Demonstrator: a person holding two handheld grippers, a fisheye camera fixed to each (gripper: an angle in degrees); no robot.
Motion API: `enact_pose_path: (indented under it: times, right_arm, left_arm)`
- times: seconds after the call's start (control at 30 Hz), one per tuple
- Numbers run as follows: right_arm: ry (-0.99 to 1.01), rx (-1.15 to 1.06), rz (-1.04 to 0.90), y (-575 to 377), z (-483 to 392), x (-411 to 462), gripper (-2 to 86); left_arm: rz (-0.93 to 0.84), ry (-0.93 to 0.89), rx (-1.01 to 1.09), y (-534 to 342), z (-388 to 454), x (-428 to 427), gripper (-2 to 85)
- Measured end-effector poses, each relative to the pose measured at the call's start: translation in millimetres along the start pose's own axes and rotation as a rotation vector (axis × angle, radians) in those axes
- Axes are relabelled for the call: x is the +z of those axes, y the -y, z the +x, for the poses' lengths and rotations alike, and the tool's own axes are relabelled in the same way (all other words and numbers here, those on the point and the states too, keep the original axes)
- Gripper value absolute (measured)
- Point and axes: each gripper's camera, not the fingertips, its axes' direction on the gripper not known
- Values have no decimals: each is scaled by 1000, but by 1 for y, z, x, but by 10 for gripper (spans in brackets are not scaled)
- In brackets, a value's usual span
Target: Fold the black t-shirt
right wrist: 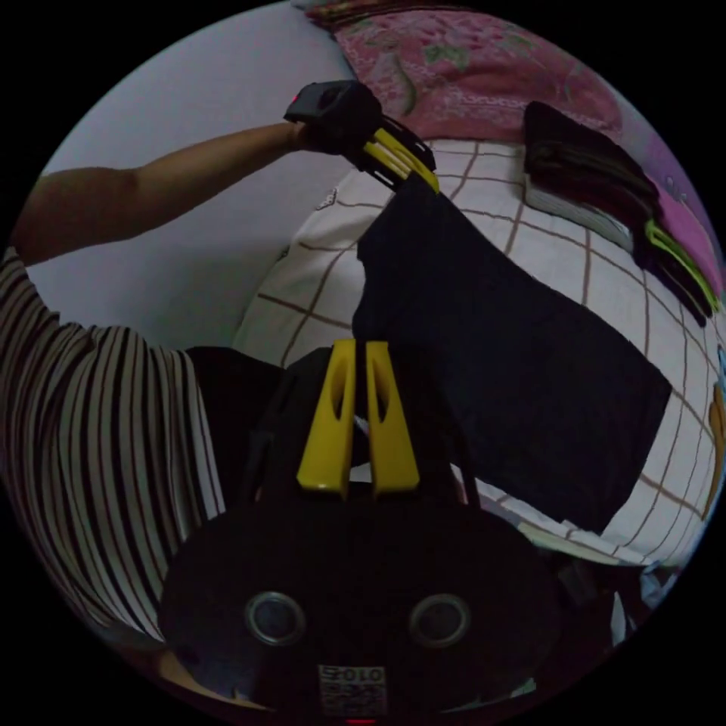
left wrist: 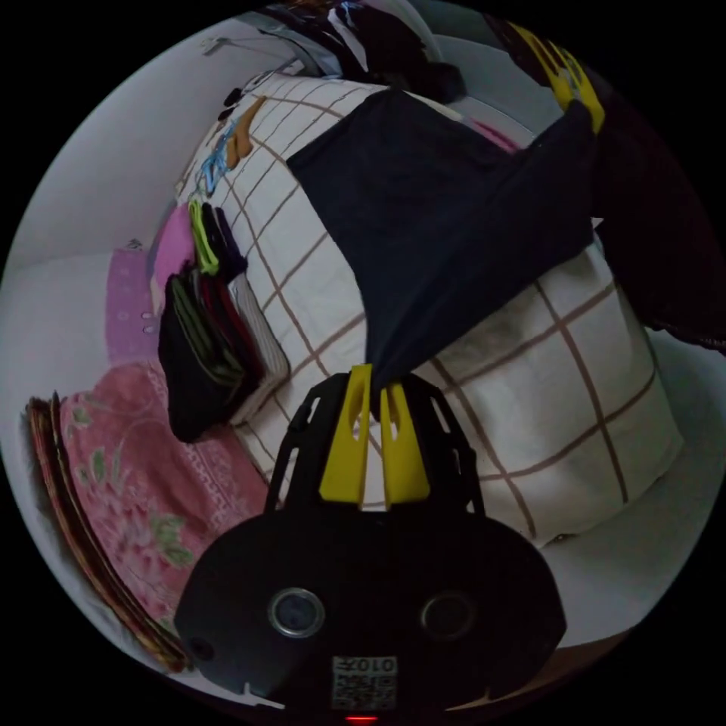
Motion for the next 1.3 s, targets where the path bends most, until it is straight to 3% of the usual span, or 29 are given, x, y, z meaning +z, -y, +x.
enact_pose_path:
  times: [0.4,0.67,1.1,1.3]
  right_arm:
    - [110,390,290,-140,222,-102,42]
    - [96,544,197,-193,343,-85,44]
    - [196,488,109,-205,449,-84,46]
    - [191,497,92,-202,477,-81,49]
  left_arm:
    - [85,-180,224,291,-237,-7,-4]
    - [-38,-305,228,472,-291,106,-4]
    - [-122,-403,261,557,-372,143,-2]
    - [-164,-445,119,572,-405,175,18]
